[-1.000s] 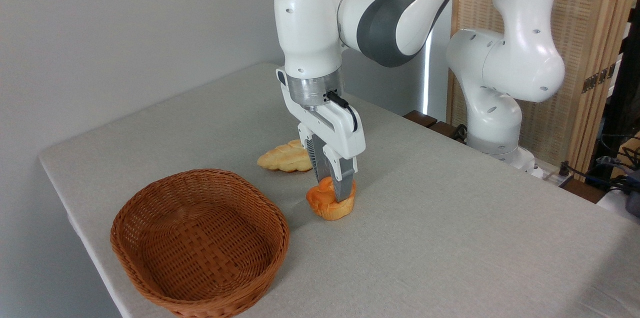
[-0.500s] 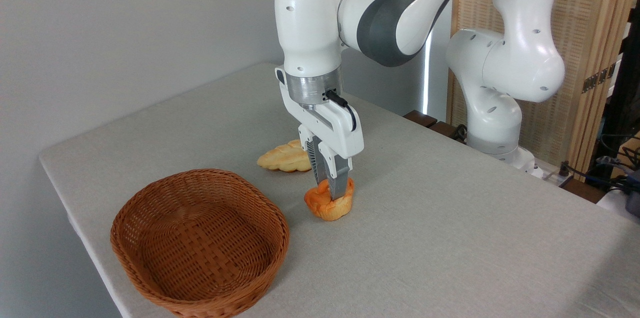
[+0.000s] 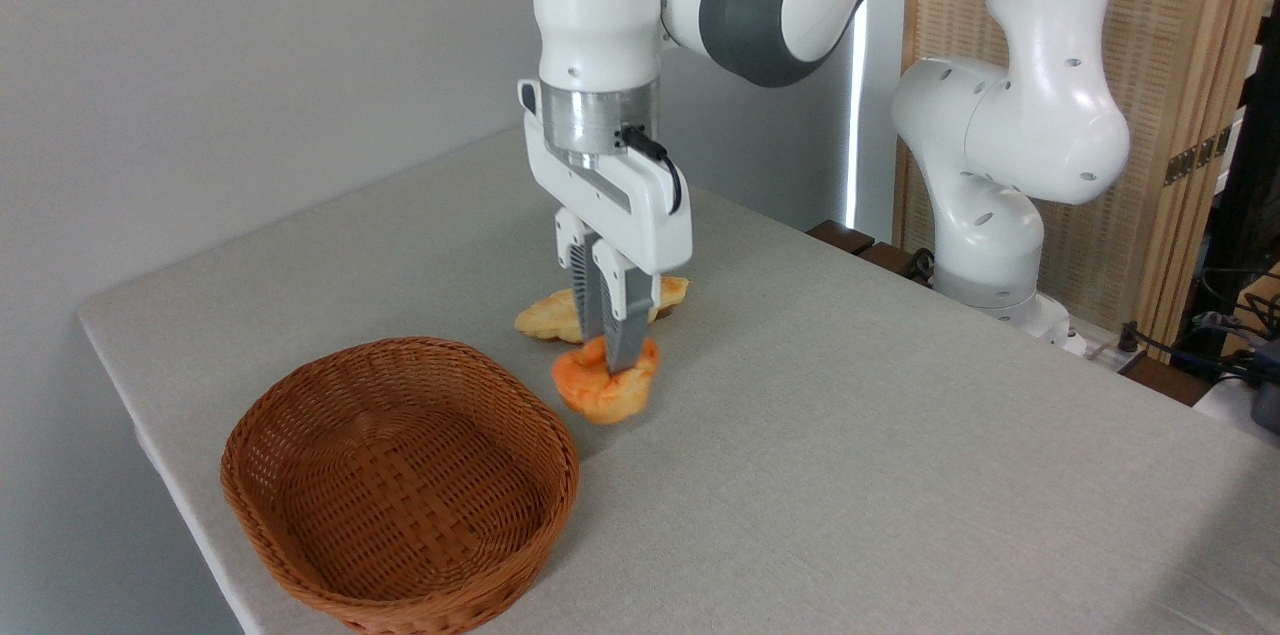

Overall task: Put bread into the basket
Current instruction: 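Lift the orange bun and carry it over the wicker basket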

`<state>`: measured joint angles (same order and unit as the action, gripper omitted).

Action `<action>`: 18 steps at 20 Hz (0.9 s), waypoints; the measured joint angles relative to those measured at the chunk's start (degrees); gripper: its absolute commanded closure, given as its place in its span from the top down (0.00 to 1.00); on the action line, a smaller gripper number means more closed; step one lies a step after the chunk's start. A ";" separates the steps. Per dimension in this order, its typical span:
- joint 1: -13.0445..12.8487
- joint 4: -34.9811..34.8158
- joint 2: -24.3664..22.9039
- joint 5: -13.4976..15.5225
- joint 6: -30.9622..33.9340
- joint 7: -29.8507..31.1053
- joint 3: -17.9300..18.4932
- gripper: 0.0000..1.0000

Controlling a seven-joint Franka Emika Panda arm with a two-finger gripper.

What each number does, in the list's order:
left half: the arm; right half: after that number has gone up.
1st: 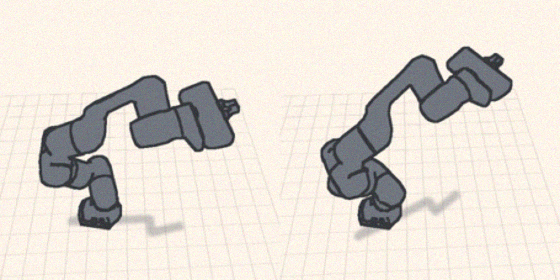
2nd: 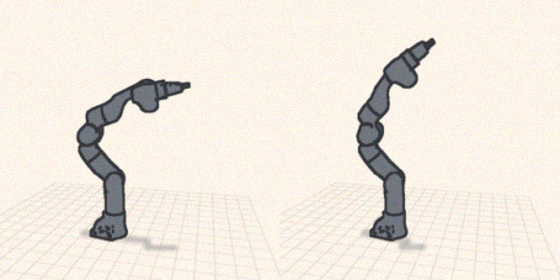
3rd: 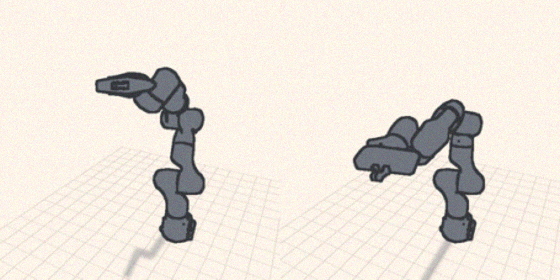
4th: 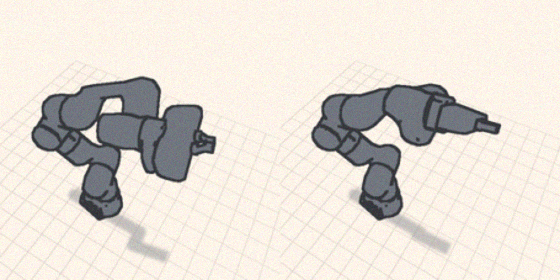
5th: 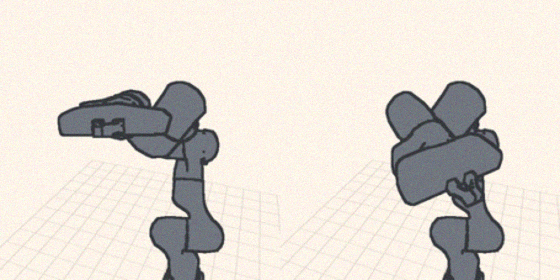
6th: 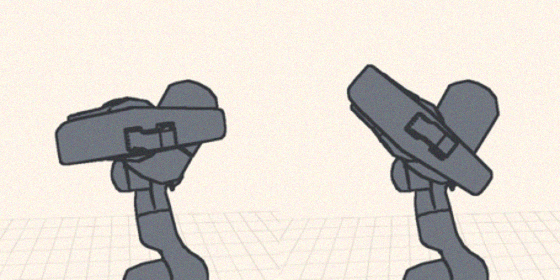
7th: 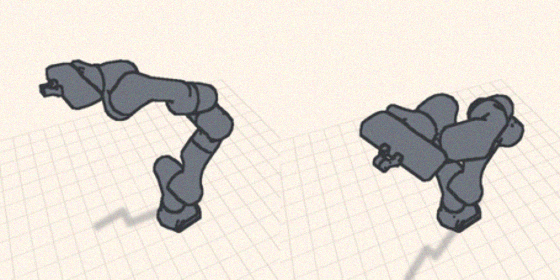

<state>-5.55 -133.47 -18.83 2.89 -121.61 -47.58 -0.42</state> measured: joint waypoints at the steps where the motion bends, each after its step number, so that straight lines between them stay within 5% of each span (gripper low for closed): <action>1: 0.00 0.75 0.00 0.91 0.00 0.00 0.06 0.32; 8: 0.20 6.75 2.12 5.28 0.30 0.02 0.26 0.33; 18: -2.15 23.26 19.12 5.88 1.79 12.91 -0.80 0.45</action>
<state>-7.70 -110.21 0.29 8.76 -119.82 -34.67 -1.21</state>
